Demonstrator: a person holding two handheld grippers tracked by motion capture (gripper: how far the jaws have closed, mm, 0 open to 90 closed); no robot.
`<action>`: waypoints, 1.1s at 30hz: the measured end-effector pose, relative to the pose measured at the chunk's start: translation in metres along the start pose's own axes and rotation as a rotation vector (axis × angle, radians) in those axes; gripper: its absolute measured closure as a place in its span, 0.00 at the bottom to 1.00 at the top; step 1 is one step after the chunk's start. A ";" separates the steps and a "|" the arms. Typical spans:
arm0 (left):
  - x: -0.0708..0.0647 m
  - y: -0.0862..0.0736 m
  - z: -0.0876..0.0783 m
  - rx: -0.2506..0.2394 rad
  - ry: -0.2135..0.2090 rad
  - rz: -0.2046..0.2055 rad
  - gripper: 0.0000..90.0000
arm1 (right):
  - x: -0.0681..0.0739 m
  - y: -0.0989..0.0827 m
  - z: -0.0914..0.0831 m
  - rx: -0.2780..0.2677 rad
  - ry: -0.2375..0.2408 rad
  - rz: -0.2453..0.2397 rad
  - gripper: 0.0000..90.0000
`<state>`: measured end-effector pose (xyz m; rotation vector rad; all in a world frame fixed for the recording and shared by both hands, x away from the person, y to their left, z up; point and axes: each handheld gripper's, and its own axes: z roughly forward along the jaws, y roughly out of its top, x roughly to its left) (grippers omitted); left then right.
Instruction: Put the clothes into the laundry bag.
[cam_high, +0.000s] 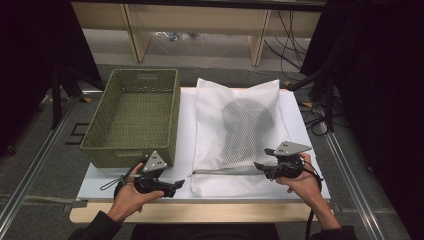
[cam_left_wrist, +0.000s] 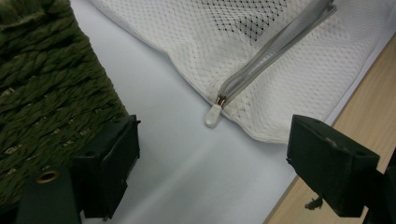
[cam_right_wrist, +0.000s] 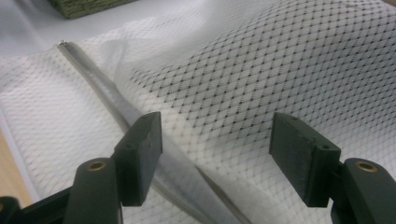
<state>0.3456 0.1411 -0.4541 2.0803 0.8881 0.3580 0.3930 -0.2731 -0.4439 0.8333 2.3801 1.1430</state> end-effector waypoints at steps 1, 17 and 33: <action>0.000 0.000 0.000 0.002 0.000 0.000 0.18 | 0.001 -0.001 0.000 -0.002 -0.013 -0.004 0.39; -0.005 -0.005 -0.001 0.008 -0.008 0.006 0.18 | 0.016 -0.013 -0.001 0.026 0.021 0.001 0.37; -0.016 -0.009 -0.006 0.019 -0.014 0.040 0.18 | 0.030 -0.027 -0.013 0.045 0.031 0.000 0.29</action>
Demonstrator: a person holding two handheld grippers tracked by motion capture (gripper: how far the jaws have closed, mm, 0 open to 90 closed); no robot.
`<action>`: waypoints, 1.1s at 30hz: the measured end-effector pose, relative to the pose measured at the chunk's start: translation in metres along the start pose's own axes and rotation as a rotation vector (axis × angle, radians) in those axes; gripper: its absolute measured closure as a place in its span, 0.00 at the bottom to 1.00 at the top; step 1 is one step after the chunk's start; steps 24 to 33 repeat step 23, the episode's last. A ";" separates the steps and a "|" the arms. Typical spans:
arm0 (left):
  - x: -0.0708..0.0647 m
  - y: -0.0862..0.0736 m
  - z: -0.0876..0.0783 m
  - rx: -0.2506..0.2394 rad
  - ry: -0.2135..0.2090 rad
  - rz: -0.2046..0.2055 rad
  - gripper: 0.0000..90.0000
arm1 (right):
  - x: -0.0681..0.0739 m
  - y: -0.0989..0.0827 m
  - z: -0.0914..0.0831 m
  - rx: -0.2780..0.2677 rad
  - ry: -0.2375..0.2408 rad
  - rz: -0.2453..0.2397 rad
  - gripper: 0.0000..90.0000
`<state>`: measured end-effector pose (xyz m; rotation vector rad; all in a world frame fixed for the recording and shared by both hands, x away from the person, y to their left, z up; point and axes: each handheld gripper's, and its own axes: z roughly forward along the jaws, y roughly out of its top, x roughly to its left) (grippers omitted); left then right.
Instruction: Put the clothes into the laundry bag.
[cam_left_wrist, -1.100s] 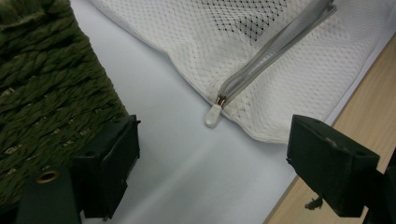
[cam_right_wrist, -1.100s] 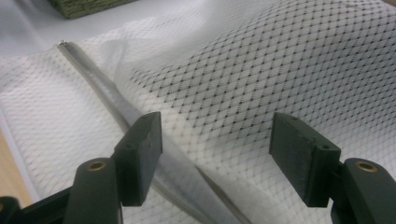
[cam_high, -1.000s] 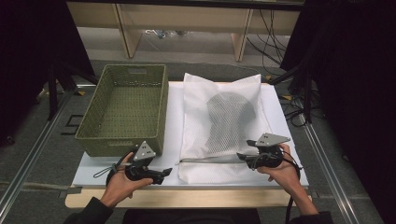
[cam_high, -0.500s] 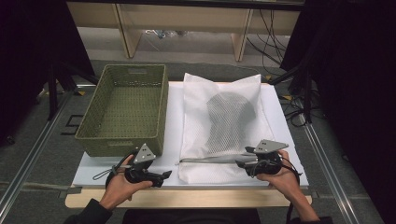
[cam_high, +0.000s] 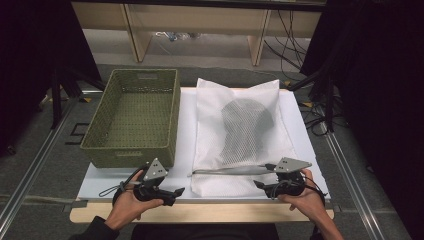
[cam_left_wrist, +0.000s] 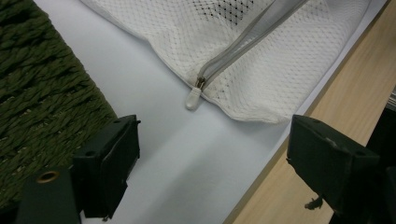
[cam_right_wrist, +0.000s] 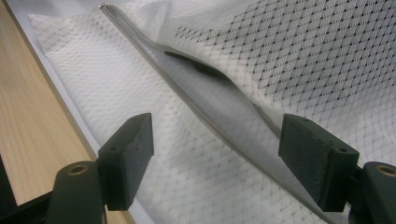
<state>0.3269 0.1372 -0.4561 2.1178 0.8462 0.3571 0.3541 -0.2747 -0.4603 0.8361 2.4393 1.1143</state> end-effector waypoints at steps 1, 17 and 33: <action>0.000 0.000 0.000 0.009 0.005 0.008 0.18 | 0.001 -0.001 0.000 -0.001 -0.006 0.000 0.29; -0.003 0.000 0.005 0.009 -0.010 -0.008 0.18 | 0.009 -0.010 -0.006 0.032 -0.017 -0.030 0.27; -0.001 0.000 0.006 0.015 -0.006 -0.001 0.18 | 0.010 -0.010 -0.006 0.038 -0.019 -0.023 0.27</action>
